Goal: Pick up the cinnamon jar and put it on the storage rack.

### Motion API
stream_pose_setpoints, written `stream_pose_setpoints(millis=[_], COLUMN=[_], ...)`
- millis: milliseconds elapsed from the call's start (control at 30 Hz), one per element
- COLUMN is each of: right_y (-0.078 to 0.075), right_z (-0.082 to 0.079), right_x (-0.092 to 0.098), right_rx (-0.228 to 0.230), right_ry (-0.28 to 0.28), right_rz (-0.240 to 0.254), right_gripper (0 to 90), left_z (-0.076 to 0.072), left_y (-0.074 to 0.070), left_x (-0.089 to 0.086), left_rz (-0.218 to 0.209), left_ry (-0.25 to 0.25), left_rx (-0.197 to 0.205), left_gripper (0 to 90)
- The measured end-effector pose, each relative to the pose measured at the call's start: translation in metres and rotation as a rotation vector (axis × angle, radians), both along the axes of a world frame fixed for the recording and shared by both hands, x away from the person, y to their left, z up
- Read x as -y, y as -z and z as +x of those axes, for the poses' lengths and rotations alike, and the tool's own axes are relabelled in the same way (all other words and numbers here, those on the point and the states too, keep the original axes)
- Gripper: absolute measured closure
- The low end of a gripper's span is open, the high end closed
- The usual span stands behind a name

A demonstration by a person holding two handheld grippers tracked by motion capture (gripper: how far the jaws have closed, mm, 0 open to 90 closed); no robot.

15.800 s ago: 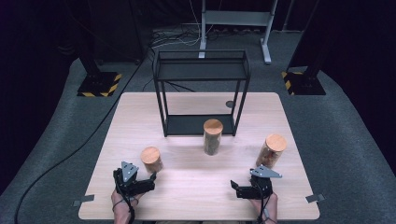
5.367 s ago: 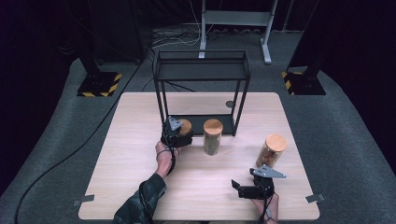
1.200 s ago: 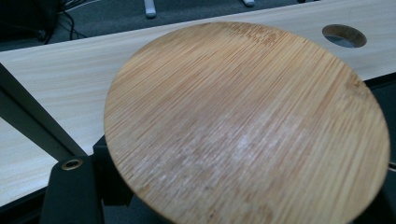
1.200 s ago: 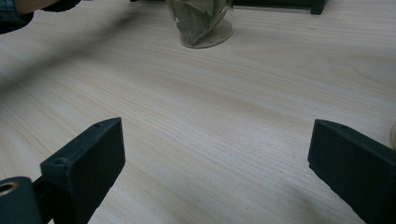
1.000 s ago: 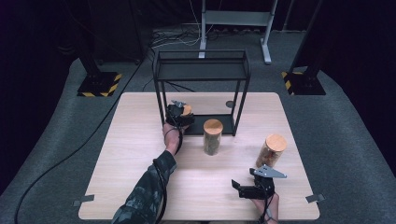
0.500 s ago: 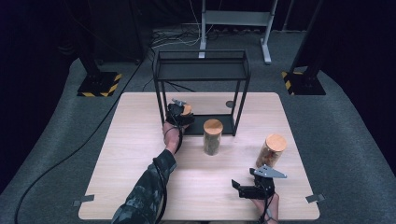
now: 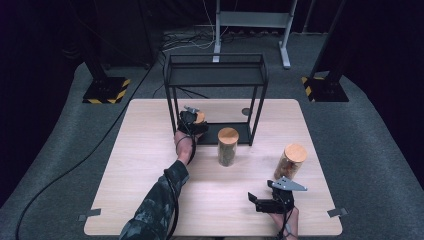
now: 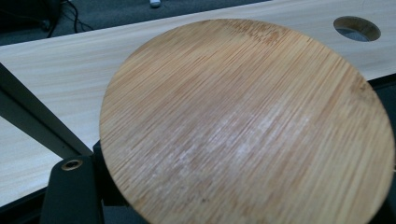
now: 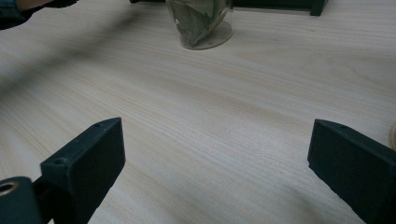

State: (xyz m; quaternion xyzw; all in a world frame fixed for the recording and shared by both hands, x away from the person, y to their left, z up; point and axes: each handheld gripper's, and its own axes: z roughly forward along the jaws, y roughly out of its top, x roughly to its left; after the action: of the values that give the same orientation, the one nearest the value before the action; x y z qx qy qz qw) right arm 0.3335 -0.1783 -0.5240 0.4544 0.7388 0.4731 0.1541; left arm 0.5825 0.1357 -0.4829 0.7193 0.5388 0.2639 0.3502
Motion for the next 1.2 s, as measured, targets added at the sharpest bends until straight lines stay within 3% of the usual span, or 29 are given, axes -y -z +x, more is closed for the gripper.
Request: stream_pose_setpoints(millis=[133,167,300,567,1200], right_y=[0.000,0.000,0.000,0.000,0.000], right_z=[0.000,0.000,0.000,0.000,0.000], right_x=[0.000,0.000,0.000,0.000,-0.001], right_rx=[0.000,0.001,0.000,0.001,-0.001], right_ry=[0.000,0.000,0.001,0.001,0.001], right_rz=[-0.001,0.001,0.001,-0.002,-0.007], right_gripper=[3.4,3.4,3.4,3.3,3.4], left_z=[0.000,0.000,0.000,0.001,-0.013], left_y=[-0.001,-0.001,-0.005,-0.021,-0.046], left_x=[0.000,0.000,-0.002,0.000,-0.001], left_rz=[0.003,0.006,0.002,-0.028,-0.061], left_ry=[0.004,0.010,0.017,0.061,0.090], left_rx=[-0.007,-0.014,-0.022,-0.055,-0.057], left_gripper=[24.7,18.5,10.6,1.7,0.4])
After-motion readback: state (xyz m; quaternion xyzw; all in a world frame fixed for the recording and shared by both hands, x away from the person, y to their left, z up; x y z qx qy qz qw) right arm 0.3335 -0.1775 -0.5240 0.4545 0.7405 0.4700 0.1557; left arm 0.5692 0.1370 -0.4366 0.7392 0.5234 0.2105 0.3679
